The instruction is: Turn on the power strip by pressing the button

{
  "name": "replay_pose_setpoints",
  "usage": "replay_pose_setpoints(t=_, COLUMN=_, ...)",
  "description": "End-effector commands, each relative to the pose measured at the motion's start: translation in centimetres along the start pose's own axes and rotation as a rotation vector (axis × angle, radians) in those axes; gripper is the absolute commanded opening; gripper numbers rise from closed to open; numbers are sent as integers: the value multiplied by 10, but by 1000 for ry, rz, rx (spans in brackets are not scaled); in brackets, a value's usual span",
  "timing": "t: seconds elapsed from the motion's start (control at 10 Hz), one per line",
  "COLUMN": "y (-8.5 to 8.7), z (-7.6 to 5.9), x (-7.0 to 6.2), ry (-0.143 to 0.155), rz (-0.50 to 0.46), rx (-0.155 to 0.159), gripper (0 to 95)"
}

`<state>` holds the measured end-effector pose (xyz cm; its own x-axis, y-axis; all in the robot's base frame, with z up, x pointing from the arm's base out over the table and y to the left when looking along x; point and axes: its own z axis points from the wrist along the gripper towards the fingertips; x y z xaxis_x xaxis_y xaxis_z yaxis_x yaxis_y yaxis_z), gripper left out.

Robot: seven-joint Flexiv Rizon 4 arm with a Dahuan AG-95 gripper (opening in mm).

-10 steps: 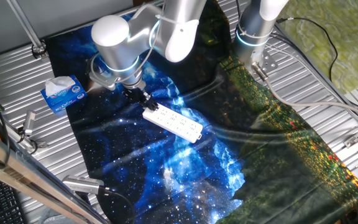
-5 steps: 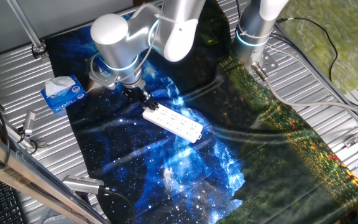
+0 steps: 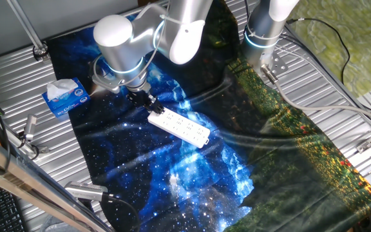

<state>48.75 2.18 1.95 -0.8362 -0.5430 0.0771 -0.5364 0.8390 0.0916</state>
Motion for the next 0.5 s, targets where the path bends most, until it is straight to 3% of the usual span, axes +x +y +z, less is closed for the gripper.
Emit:
replay_pose_setpoints(t=0.1, y=2, z=-1, x=1, ry=0, rz=1, rx=2, gripper=950)
replay_pose_setpoints(t=0.5, y=2, z=0, x=0, ry=2, rz=3, rx=4, gripper=950)
